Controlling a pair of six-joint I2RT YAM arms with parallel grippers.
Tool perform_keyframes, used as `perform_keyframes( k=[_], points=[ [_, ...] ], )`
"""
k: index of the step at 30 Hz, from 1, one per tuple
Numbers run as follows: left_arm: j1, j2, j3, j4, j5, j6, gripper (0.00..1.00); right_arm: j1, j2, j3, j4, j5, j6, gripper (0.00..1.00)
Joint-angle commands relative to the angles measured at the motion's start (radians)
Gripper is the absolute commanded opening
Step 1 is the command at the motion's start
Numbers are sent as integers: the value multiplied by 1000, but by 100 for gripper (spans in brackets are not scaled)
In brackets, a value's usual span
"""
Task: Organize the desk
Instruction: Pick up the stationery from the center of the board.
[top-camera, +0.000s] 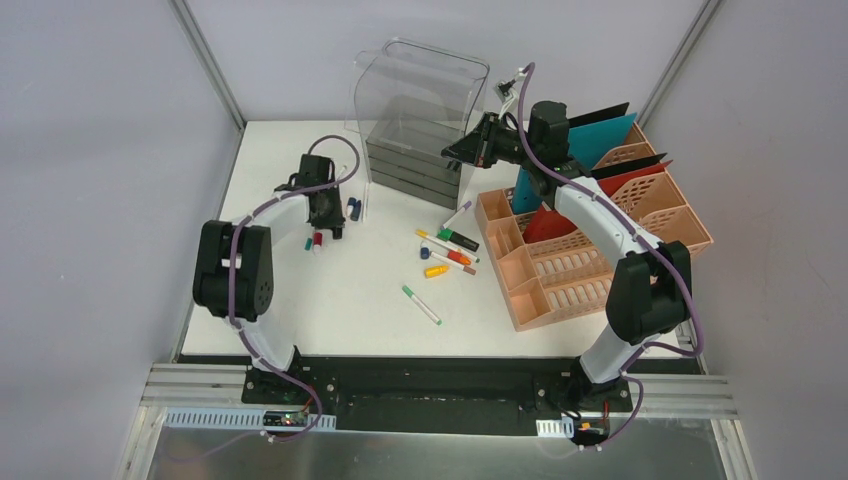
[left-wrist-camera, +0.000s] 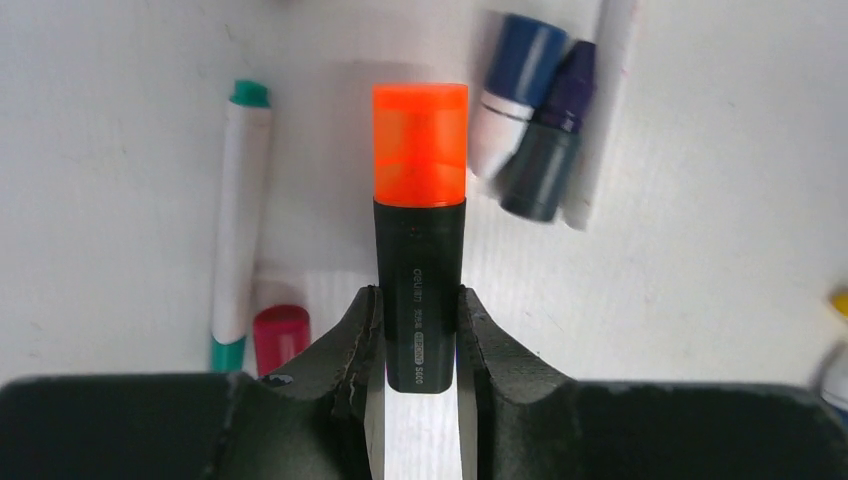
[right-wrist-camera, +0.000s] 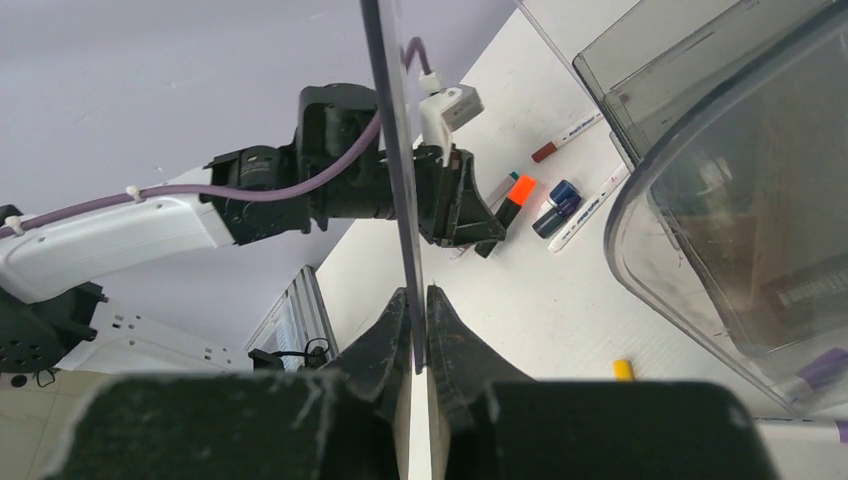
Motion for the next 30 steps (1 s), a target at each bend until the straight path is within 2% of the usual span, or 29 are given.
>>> perform_keyframes(
  k=[1,8,11,14,18,21,24,30],
  points=[
    [0,-150,-117,192,183,-80,0,-6,-75,-5,42,-21,22,3],
    [25,-312,-356,555,459,-221,0,-5,-88,-13,46,-21,22,3],
    [31,-349,-443,753,573,-339,0,-5,-91,-14,48,-21,23,3],
    [31,-332,-483,959,665,-473,0,-6,-93,-16,50,-21,24,3],
    [29,-220,-484,1252,765,-695,0,-5,-97,-18,52,-21,24,3],
    [29,-108,-480,1515,775,-875,0,-6,-100,-20,52,-20,24,3],
    [24,-14,-444,1653,759,-1001,0,-5,-103,-22,51,-20,24,3],
    [-22,67,-354,1683,678,-1088,0,-5,-99,-20,53,-21,26,3]
  ],
)
